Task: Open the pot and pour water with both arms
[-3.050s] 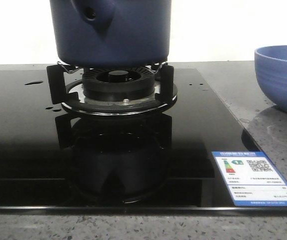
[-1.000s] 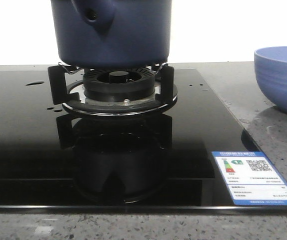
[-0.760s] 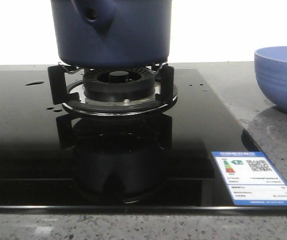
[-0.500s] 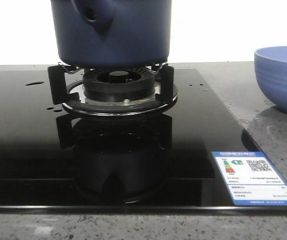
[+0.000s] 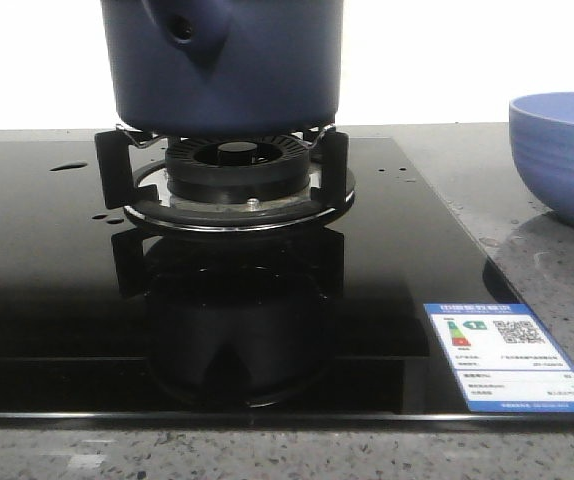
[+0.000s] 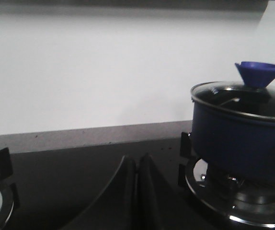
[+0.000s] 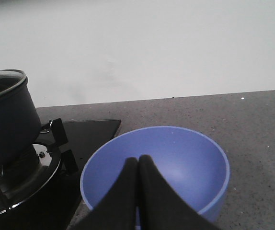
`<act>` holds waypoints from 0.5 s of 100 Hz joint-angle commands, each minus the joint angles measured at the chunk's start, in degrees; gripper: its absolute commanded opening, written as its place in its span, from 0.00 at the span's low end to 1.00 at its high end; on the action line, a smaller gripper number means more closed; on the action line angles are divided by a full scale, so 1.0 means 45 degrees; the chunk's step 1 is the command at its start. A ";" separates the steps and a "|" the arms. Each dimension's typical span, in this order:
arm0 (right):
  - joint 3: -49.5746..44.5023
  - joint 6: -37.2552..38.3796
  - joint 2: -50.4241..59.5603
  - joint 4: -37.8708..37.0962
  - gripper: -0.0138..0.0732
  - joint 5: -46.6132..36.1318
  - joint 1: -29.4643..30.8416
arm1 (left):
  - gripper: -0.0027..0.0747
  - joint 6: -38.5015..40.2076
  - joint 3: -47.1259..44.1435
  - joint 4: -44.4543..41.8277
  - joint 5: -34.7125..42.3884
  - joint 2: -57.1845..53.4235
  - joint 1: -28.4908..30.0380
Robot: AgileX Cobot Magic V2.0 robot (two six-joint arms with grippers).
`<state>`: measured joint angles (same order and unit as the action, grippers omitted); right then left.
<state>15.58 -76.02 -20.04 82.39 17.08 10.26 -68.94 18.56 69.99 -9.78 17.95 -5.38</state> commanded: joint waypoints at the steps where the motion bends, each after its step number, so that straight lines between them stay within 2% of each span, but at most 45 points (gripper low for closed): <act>1: 0.0338 -0.0143 -0.0086 0.0376 0.09 -0.0124 0.0076 | 0.01 0.5709 0.0248 -0.5098 0.0917 0.0096 -0.0109; 6: 0.0338 -0.0143 -0.0086 0.0376 0.09 -0.0124 0.0076 | 0.01 0.9267 0.0076 -0.8893 0.1497 0.0096 -0.0132; 9: 0.0338 -0.0143 -0.0086 0.0376 0.09 -0.0124 0.0076 | 0.01 1.1465 -0.0068 -1.0553 0.1858 0.0096 -0.0132; 14: 0.0338 -0.0143 -0.0086 0.0376 0.09 -0.0124 0.0076 | 0.01 1.3756 -0.0481 -1.3135 0.2614 0.0038 -0.0132; 16: 0.0338 -0.0143 -0.0086 0.0376 0.09 -0.0124 0.0076 | 0.01 1.4391 -0.0609 -1.3587 0.2763 0.0005 -0.0132; 20: 0.0338 -0.0143 -0.0086 0.0376 0.09 -0.0124 0.0076 | 0.01 1.4959 -0.1023 -1.4219 0.2994 -0.0154 -0.0132; 50: 0.0338 -0.0143 -0.0086 0.0376 0.09 -0.0124 0.0076 | 0.01 1.5516 -0.4092 -1.4193 0.2994 -0.2861 -0.0042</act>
<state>15.58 -76.02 -20.04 82.41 17.08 10.26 -0.91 1.10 6.55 -1.30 7.16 -5.58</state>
